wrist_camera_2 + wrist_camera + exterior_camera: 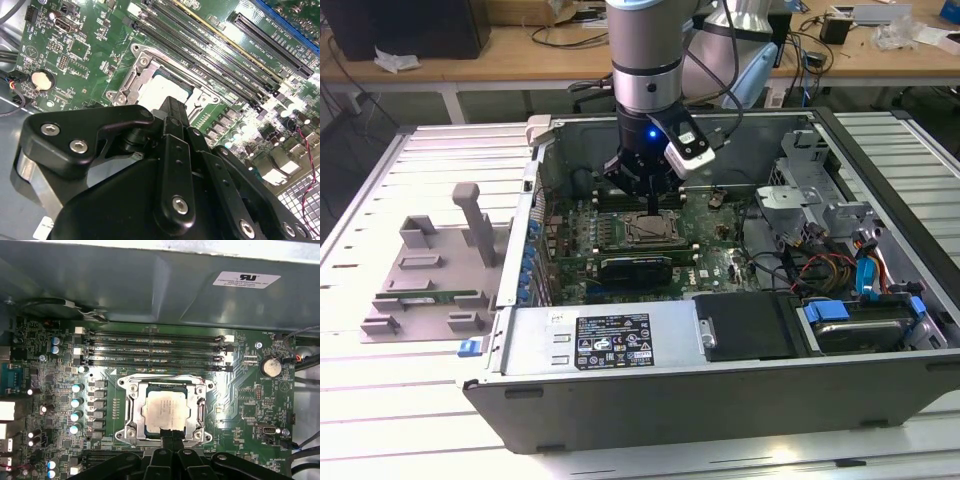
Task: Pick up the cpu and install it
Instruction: 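Install the second cpu locking lever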
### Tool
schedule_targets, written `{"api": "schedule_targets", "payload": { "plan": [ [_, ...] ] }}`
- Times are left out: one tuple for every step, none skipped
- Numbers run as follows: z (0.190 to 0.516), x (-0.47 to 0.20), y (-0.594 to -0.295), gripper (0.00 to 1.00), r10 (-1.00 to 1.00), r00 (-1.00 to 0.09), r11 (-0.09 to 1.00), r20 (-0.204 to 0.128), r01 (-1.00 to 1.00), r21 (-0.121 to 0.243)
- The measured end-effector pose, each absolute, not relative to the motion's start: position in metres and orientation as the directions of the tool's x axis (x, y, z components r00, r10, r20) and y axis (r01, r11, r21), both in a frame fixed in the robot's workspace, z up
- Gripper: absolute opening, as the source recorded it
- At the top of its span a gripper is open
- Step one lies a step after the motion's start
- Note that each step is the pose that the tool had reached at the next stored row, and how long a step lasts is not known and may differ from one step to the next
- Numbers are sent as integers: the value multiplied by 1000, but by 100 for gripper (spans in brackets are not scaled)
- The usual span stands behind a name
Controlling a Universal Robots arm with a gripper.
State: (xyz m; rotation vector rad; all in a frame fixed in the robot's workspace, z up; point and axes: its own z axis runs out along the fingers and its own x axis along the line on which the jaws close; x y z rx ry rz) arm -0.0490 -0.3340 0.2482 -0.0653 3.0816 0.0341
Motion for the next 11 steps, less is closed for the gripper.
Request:
{"api": "schedule_targets", "payload": {
  "plan": [
    [248, -49, -335, 11, -42, -997, 999, -60, -43, 21],
    [248, -49, -336, 11, -41, -997, 999, -60, -43, 21],
    [248, -49, -339, 11, -41, -997, 999, -60, -43, 21],
    [248, -49, -343, 11, -41, -997, 999, -60, -43, 21],
    [248, -49, -344, 11, -41, -997, 999, -60, -43, 21],
    [248, -49, -346, 11, -41, -997, 999, -60, -43, 21],
    [248, -49, -350, 11, -41, -997, 999, -60, -43, 21],
    [248, -49, -352, 11, -41, -997, 999, -60, -43, 21],
    [248, -49, -353, 11, -41, -997, 999, -60, -43, 21],
    [248, -49, -355, 11, -41, -997, 999, -60, -43, 21],
    [247, -49, -356, 11, -41, -997, 999, -60, -43, 21]
  ]
}}
